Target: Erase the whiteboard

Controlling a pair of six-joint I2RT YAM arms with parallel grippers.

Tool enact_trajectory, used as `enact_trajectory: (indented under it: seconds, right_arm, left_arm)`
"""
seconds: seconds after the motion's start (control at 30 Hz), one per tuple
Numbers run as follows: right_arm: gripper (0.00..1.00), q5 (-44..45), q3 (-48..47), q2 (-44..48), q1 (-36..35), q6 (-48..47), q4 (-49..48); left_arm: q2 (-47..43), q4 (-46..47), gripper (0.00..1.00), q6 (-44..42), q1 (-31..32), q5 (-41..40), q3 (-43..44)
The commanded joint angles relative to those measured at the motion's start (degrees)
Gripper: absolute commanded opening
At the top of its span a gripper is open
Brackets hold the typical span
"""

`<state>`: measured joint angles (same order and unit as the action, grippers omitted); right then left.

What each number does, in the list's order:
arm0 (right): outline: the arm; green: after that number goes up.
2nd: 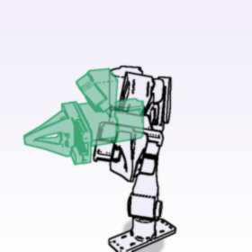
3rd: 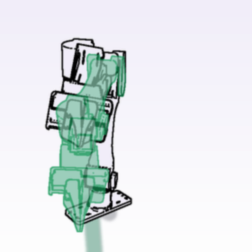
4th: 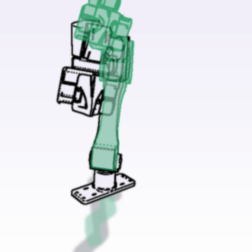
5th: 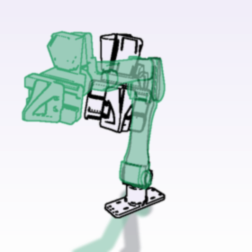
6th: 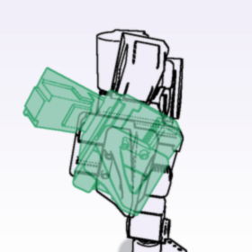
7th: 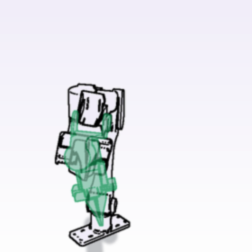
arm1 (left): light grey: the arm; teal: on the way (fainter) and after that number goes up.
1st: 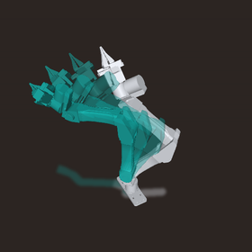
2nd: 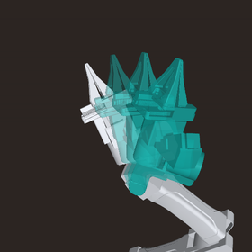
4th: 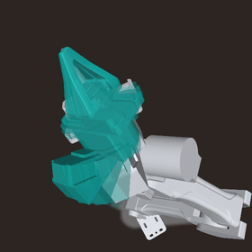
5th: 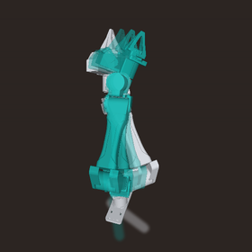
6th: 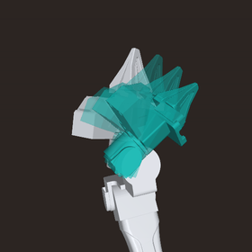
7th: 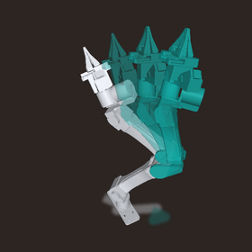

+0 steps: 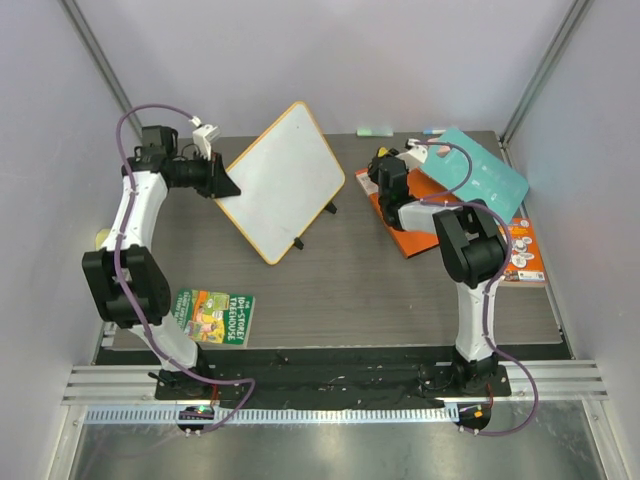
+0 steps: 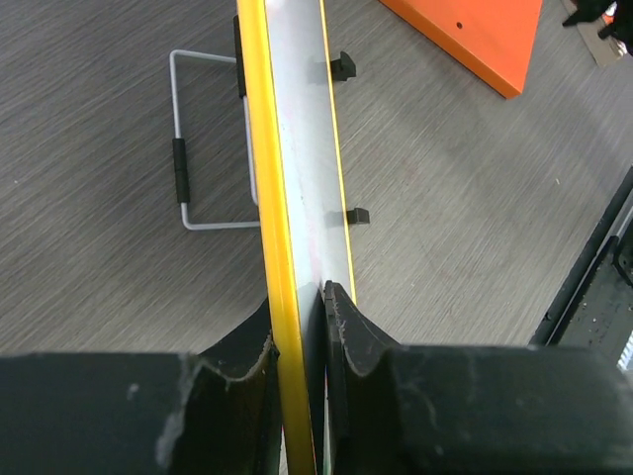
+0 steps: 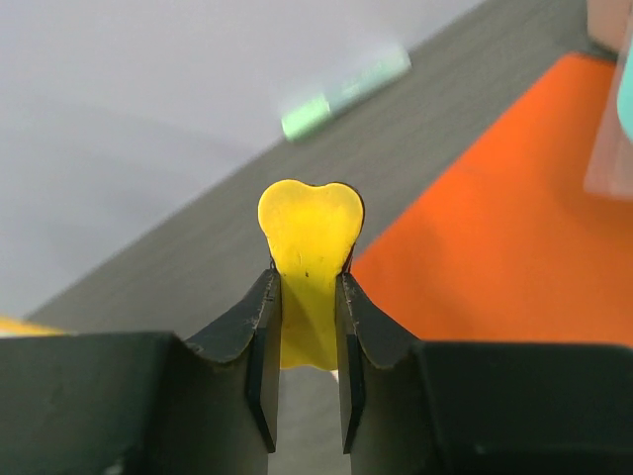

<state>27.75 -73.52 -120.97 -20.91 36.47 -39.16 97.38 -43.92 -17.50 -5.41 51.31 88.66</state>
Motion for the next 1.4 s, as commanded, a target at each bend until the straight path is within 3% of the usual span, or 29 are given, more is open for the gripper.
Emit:
enact_trajectory:
  seconds: [0.0, 0.23, 0.4, 0.6, 1.0, 1.1, 1.13, 1.23, 1.37]
  right_arm:
    - [0.01, -4.2, 5.2, 8.7, -2.4, -1.0, 6.8]
    - [0.01, -4.9, 14.5, 18.0, -7.5, -5.6, 24.5]
    - [0.01, -6.2, 13.9, 18.8, -11.6, -6.9, 40.6]
    - [0.02, -11.0, 15.5, 18.1, -14.7, -5.4, 44.9]
    - [0.22, -14.6, 17.5, 15.3, -16.2, -3.2, 45.5]
    - [0.32, -14.6, 18.1, 15.4, -16.3, -3.1, 45.1]
    - [0.44, -14.6, 18.2, 15.6, -16.5, -3.1, 44.8]
    - [0.56, -13.5, 19.5, 17.0, -16.9, -3.0, 43.6]
    - [0.6, -12.6, 21.0, 18.6, -16.8, -2.8, 42.8]
  left_arm:
    - [3.4, -5.6, 0.0, -5.7, 0.5, -1.1, 5.0]
    - [3.6, -6.6, 0.0, -5.4, 0.5, -2.1, 5.5]
    - [4.0, -6.8, 0.0, -4.5, 0.5, -3.7, 5.5]
    - [6.8, -7.5, 0.09, -3.5, 0.5, -5.3, 6.7]
    - [9.0, -3.5, 0.36, -3.8, 0.5, -13.6, 5.2]
    - [9.0, -1.8, 0.47, -3.3, 0.4, -14.3, 4.2]
    - [9.0, -1.3, 0.48, -3.1, 0.4, -14.4, 3.9]
    - [9.5, -0.4, 0.56, -2.3, 0.4, -14.6, 4.0]
    - [9.2, 1.5, 0.64, -1.7, 0.4, -16.0, 3.9]
